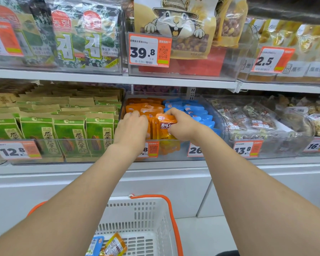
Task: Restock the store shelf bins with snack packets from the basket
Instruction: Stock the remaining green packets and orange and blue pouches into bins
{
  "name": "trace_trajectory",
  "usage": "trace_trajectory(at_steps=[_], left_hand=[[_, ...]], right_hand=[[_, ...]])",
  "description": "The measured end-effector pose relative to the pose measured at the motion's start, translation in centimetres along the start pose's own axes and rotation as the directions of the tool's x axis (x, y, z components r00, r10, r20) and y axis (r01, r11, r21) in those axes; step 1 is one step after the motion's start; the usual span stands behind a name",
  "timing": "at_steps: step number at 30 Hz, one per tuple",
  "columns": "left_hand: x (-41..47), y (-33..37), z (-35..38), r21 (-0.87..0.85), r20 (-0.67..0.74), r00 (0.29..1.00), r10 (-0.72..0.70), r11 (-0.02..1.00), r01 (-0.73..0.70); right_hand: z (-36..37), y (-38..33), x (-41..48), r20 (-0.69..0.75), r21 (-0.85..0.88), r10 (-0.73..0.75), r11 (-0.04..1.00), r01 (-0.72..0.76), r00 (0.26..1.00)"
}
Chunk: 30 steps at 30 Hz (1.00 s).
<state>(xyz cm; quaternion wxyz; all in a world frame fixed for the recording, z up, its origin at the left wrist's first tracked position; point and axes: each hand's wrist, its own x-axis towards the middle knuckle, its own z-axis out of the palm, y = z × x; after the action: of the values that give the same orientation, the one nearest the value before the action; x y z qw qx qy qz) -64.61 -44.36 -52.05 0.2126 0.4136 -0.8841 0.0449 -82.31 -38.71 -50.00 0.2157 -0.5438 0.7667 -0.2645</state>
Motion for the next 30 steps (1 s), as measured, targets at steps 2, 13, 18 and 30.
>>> trace_trajectory(at_steps=[2,13,18,30], left_hand=[[0.0,0.2,-0.4,0.007,0.058,0.998,0.022,1.0,-0.023],[0.7,-0.5,-0.5,0.031,0.16,0.984,0.075,0.996,-0.081],[0.6,0.3,-0.8,-0.113,0.125,0.992,-0.034,0.992,0.048],[0.9,-0.2,0.7,-0.258,0.065,0.997,-0.047,0.964,0.063]], right_hand=[[-0.1,-0.2,-0.2,0.0,0.027,-0.042,0.999,0.042,0.999],[-0.1,-0.8,-1.1,0.042,-0.122,0.027,0.992,-0.022,0.999],[0.9,-1.9,-0.4,-0.006,-0.023,0.028,0.999,-0.028,1.0],[0.6,-1.0,0.2,-0.06,0.103,0.01,0.995,-0.004,0.998]])
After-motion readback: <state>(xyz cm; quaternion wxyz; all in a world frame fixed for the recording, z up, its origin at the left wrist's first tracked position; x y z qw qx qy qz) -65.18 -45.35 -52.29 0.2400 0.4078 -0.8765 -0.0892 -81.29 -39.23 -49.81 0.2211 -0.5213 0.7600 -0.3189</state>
